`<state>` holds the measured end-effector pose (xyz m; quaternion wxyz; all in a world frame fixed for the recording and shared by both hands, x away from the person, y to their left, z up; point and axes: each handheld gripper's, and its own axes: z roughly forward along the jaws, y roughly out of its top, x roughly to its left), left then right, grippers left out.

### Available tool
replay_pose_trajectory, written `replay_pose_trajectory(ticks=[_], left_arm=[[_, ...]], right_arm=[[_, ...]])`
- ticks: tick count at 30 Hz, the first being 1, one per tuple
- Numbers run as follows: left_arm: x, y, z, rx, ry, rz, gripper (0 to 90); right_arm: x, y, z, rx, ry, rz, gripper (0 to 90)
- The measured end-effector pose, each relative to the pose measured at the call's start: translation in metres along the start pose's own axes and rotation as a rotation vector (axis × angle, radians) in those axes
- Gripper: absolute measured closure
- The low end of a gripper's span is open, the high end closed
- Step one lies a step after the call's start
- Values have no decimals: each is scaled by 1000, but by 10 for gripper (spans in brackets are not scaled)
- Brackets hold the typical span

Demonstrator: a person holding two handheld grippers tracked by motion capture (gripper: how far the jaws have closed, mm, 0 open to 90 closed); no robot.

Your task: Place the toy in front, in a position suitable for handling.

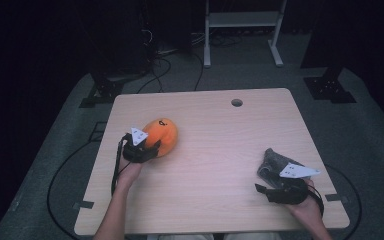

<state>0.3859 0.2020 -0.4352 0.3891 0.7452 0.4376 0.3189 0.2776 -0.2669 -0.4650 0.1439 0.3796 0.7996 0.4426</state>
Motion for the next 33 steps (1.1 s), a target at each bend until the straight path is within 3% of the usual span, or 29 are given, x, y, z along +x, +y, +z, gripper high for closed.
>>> replay_pose_trajectory(ticks=[10, 16, 22, 26, 33], left_arm=[[8, 9, -16, -45, -18, -21, 440], [4, 17, -25, -89, -79, -24, 440], [-16, 26, -32, -127, -148, 21, 440], [-27, 30, -34, -143, -186, 28, 439], [-59, 36, -34, -164, -290, 83, 439]], right_arm=[[0, 0, 0, -3, -4, -1, 325], [0, 0, 1, -1, -7, 0, 325], [-1, 0, -2, -11, -18, 6, 325], [-1, 0, -3, -19, -20, 6, 324], [-3, 1, -6, -35, -28, 11, 322]])
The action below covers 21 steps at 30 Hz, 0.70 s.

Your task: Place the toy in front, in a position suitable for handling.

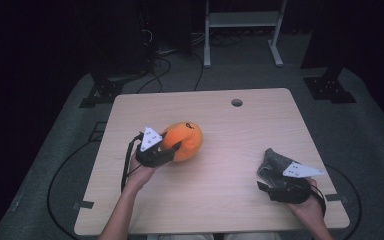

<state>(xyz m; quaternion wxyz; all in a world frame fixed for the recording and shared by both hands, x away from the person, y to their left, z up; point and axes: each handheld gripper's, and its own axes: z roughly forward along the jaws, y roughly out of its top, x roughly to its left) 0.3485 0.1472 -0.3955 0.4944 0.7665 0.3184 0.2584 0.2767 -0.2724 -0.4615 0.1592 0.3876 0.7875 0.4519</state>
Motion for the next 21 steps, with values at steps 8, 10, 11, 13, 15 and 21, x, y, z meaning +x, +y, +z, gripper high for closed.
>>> replay_pose_trajectory(ticks=[8, 10, 11, 13, 15, 21], left_arm=[[-41, 0, 14, 11, -121, 71, 439], [-49, -2, 17, 20, -145, 81, 439], [-49, -2, 17, 20, -145, 81, 439], [-57, -4, 20, 27, -164, 89, 439], [-63, -6, 22, 28, -183, 90, 439], [-82, -9, 25, 33, -250, 115, 439]], right_arm=[[-3, 1, -6, -32, -35, 15, 319], [-4, 1, -8, -41, -46, 27, 319], [-4, 1, -8, -41, -46, 27, 319], [-6, 1, -10, -53, -56, 38, 319], [-9, 1, -12, -63, -63, 48, 319], [-12, 1, -15, -82, -67, 69, 316]])
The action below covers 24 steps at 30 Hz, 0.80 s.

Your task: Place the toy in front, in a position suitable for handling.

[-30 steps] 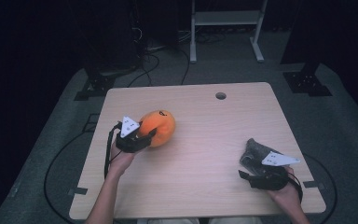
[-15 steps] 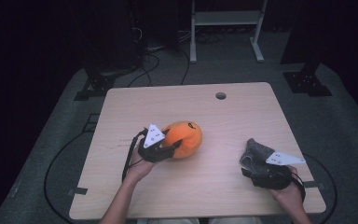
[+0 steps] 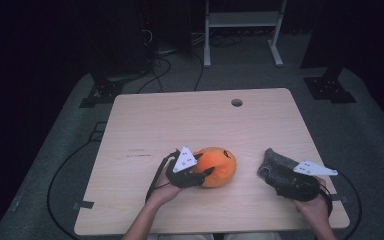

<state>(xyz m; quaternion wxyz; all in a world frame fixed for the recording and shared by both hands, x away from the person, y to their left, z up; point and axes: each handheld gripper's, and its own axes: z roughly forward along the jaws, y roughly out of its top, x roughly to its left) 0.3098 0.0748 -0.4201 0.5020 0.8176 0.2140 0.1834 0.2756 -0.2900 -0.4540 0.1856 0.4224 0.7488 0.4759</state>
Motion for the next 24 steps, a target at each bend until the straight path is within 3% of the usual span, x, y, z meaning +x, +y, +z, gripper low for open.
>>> replay_pose_trajectory(ticks=[11, 12, 13, 14, 15, 19, 24], left_arm=[[-10, -14, -5, -9, -52, -14, 403], [-10, -15, -7, -9, -47, -21, 354], [-9, -15, -9, -16, -49, -33, 245], [-7, -14, -16, -64, -66, -68, 227], [-6, -13, -19, -76, -69, -77, 200], [-6, -14, -28, -105, -61, -61, 163], [-9, -23, -27, -57, -61, -16, 144]], right_arm=[[0, 0, -1, -5, -6, 1, 316], [0, 0, 0, -5, -5, 0, 316], [0, 0, 0, -4, -8, -1, 316], [-1, 0, 0, -4, -9, 3, 316], [-1, 1, 0, -3, -11, 5, 316], [-3, 0, 1, -3, -10, 12, 320], [-3, 0, -1, -9, -20, 14, 320]])
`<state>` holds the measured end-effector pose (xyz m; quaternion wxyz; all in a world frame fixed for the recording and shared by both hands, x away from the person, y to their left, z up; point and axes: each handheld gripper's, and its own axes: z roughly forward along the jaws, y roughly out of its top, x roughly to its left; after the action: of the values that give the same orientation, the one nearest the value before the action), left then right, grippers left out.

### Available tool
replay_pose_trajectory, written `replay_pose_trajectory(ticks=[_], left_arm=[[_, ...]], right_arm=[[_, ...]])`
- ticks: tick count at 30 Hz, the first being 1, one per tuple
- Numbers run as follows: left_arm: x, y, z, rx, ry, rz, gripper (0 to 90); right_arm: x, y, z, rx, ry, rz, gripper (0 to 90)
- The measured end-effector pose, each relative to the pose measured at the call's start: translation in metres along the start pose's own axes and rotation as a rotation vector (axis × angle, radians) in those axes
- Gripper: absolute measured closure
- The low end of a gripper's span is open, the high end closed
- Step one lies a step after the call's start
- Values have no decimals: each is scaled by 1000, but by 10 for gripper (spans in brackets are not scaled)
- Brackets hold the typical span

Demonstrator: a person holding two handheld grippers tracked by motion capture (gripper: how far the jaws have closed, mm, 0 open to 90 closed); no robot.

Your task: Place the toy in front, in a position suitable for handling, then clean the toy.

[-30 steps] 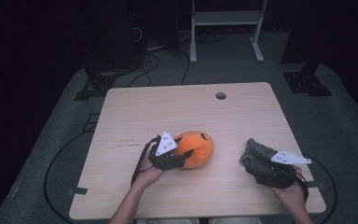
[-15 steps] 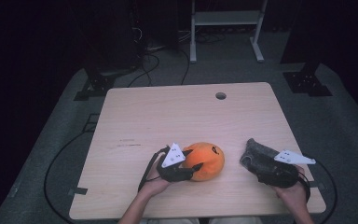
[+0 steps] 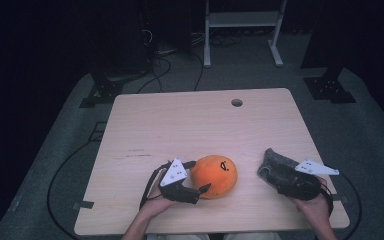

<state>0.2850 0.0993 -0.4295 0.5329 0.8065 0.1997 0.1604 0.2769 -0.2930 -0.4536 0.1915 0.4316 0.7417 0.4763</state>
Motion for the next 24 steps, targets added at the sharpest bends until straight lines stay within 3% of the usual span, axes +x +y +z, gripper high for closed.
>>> replay_pose_trajectory(ticks=[10, 24], left_arm=[[-4, 2, 1, -2, -23, 35, 137], [-1, -6, 5, 81, -22, 73, 144]], right_arm=[[-1, 1, 4, 6, 7, -9, 320], [-23, 25, 18, 14, -19, 24, 323]])
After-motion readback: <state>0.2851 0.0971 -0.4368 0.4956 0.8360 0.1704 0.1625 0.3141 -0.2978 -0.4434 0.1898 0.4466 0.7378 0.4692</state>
